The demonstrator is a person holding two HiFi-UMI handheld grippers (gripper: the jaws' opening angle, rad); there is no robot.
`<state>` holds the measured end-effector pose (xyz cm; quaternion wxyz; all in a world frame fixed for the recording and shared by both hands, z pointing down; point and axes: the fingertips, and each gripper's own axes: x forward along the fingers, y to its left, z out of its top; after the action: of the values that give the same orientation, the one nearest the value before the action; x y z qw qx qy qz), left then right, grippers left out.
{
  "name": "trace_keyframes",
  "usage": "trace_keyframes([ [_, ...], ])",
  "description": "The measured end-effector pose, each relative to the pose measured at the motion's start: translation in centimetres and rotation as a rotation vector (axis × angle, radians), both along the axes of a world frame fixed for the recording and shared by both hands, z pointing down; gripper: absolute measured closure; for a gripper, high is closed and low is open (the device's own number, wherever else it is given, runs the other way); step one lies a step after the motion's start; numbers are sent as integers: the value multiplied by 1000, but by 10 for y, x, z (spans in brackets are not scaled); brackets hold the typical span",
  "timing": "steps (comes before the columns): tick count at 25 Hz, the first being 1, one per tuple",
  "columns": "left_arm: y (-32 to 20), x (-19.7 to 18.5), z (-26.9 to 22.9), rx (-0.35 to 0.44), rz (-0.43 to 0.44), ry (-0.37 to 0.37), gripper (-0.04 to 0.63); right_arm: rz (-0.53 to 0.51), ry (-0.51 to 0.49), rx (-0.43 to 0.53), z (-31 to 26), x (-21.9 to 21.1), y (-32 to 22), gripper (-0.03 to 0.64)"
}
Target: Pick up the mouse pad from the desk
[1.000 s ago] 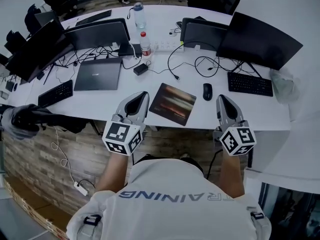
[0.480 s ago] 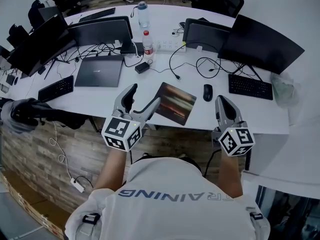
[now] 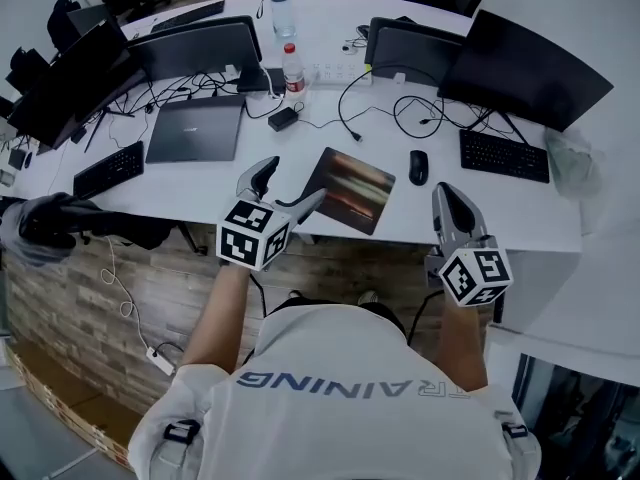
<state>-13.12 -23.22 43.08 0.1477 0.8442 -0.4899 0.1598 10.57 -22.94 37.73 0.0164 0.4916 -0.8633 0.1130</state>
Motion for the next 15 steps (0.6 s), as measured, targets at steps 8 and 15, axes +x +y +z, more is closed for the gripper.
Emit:
trace_keyframes([
  [8,-30,6,99,-178,33,-154,198,31,10,-54,18,10,3,604],
  [15,-42,8,216,-414,69,-251,202,38,22,-116,44,10,-4,604],
])
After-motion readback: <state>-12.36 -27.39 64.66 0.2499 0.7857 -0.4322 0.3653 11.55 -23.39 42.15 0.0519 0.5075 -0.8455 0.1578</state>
